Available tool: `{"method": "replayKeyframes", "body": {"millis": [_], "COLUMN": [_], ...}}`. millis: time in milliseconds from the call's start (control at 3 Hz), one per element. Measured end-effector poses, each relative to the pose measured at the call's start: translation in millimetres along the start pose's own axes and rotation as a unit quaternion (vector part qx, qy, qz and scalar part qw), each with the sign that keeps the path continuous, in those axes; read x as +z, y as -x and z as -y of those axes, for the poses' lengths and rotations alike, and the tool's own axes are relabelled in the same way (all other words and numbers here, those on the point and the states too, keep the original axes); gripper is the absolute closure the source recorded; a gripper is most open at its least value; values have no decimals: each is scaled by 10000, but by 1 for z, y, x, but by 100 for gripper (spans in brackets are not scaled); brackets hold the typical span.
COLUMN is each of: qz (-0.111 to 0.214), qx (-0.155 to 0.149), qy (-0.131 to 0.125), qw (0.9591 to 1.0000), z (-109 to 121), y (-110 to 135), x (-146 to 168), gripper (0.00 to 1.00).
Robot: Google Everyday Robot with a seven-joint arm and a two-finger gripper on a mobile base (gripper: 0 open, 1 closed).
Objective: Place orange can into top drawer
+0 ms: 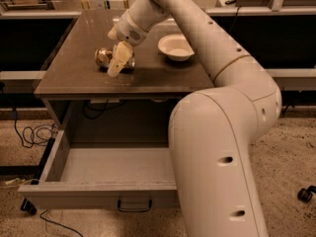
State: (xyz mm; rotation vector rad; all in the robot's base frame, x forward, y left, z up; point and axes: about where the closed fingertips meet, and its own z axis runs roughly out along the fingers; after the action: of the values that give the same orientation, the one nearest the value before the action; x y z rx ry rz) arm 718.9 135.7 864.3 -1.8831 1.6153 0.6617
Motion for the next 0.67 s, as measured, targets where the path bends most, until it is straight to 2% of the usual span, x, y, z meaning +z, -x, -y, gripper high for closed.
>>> {"method": "replayKeyframes", "body": {"millis": [333, 667], "qz": [-196, -298], "qx": [238, 384], "qy": [-121, -144], "qw": [9995, 9987], "z": [15, 20], "y": [-23, -35], "x": [1, 1], "gripper": [0, 0]}}
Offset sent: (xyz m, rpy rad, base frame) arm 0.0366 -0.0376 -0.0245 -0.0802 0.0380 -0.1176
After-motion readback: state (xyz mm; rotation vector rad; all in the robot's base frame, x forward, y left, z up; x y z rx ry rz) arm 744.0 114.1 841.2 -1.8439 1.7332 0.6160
